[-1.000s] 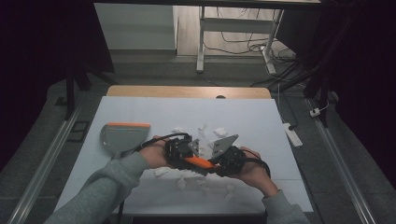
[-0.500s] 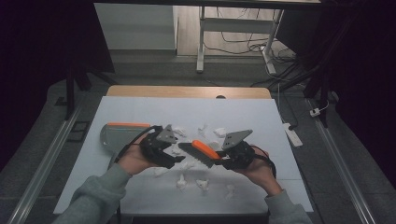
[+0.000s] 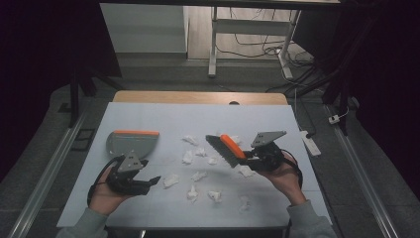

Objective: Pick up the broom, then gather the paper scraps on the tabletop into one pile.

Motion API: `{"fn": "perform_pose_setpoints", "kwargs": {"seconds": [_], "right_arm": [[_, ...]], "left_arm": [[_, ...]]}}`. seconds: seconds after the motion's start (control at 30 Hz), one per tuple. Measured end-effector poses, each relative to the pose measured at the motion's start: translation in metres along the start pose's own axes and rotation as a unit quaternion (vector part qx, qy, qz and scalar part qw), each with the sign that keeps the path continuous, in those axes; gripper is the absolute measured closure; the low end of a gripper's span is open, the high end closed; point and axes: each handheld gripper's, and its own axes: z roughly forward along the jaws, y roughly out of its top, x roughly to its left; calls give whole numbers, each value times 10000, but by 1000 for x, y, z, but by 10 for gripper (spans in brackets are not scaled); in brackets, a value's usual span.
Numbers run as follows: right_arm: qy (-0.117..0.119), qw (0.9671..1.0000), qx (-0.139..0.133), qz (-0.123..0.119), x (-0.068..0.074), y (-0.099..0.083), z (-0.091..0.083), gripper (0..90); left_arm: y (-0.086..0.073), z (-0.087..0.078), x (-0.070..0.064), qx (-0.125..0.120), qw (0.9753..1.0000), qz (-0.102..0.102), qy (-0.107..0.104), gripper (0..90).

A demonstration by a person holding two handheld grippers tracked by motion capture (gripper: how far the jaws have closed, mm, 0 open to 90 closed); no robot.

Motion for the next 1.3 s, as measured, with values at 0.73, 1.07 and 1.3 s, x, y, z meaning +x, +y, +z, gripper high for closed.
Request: {"fn": "perform_pose_setpoints", "kwargs": {"seconds": [0.73,1.07,1.3], "right_arm": [[-555,9961,-233,652,-28,-14,-20,706],[-769,9915,-136,1037,-46,-19,-32,706],[-947,9823,964,1301,-90,-2,-11,706]], "left_arm": [[-19,11,11,-222,9988,-328,284,313],[-18,10,6,-245,9989,-322,242,300],[-18,12,11,-259,9990,-309,204,299]]}}
